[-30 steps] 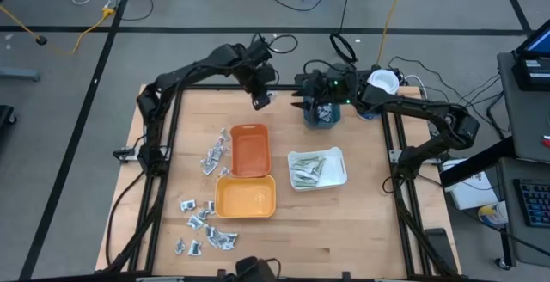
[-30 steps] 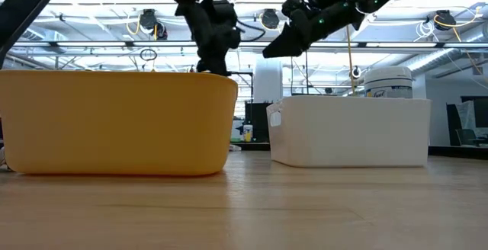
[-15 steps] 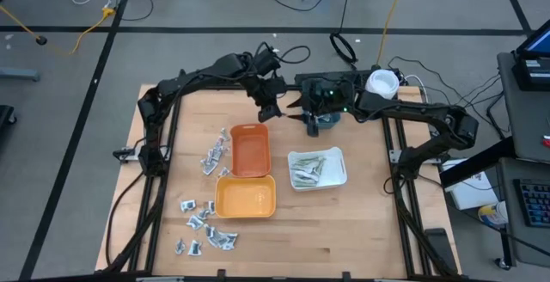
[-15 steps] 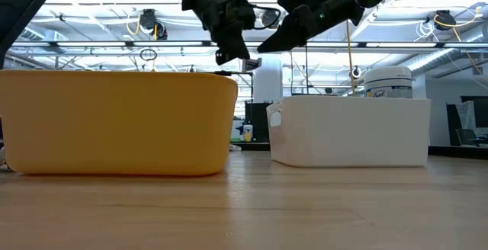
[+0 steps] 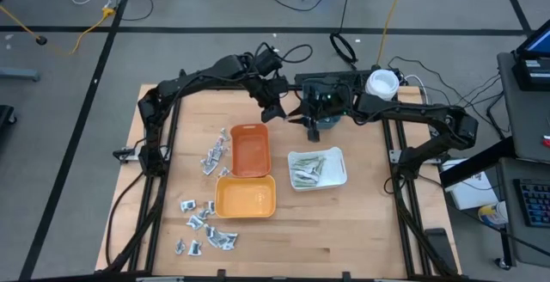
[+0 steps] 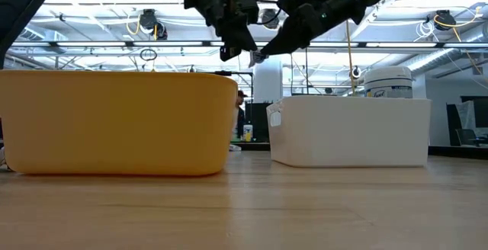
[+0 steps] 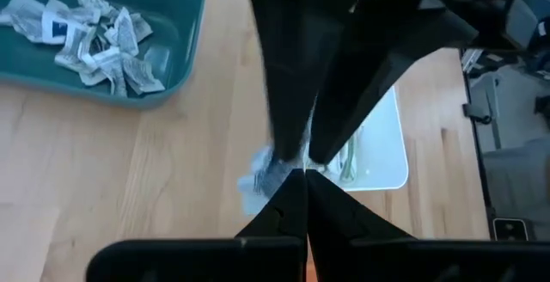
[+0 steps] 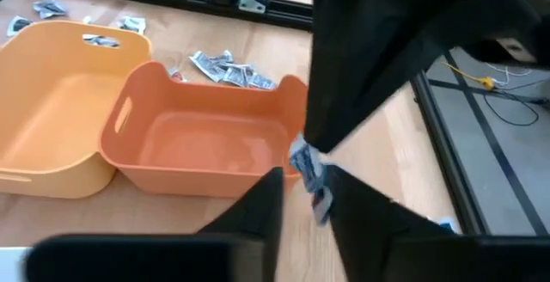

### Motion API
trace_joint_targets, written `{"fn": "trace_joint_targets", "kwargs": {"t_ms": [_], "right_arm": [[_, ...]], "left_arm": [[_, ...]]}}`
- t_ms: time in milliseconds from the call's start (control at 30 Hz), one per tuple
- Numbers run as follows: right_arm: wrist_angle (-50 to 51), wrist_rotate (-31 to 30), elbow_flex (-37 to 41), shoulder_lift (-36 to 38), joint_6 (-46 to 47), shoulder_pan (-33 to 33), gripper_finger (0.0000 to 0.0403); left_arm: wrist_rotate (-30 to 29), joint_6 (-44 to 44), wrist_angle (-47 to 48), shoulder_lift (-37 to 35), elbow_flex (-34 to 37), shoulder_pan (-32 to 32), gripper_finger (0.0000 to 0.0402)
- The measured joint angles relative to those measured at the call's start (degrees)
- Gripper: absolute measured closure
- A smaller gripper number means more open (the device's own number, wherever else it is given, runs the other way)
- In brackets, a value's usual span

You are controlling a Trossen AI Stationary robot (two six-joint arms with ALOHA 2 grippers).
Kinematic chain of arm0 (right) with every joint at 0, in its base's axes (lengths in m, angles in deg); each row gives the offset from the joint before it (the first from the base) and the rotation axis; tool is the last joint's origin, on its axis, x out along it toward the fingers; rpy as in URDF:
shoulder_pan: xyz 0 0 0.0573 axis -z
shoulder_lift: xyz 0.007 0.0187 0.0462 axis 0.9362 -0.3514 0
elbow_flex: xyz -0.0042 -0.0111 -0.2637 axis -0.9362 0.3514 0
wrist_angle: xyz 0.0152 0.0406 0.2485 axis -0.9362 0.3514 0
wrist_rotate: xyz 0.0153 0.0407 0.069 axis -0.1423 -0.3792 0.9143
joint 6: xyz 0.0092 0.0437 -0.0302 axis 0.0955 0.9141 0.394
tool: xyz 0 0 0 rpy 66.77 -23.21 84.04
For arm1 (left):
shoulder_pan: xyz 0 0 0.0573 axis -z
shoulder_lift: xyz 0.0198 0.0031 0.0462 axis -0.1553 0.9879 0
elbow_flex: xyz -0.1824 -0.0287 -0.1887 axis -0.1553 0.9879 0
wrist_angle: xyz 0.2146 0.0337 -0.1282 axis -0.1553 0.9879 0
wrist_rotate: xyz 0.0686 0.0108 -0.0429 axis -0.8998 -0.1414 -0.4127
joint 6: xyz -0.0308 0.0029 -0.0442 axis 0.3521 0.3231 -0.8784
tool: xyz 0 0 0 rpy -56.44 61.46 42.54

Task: Pick & Place First Aid Supplies
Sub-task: Put the blue sachet into the blue bin

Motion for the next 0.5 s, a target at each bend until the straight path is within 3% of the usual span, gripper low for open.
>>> {"fn": "trace_joint_targets", "kwargs": {"t_ms": [100,333,400,500], "right_arm": [[0.04,0.04,0.0,0.0,0.11,-0.07,0.0387],[0.41,0.03,0.0,0.0,0.22,-0.07,0.0401],[1.49,-0.16,0.0,0.0,0.12,-0.05,0.0401],[5.1,-3.11,0.0,0.0,-0.21,0.32,0.0402]], "left_arm": [[0.95,-0.45,-0.68,0.0,0.0,0.24,0.0402],[2.72,-1.14,-1.94,0.0,0.0,0.98,0.0395],[-0.56,-3.51,-2.28,0.0,0.0,1.0,0.0382],[-10.07,-6.36,-2.08,0.0,0.0,0.68,0.0351]]}}
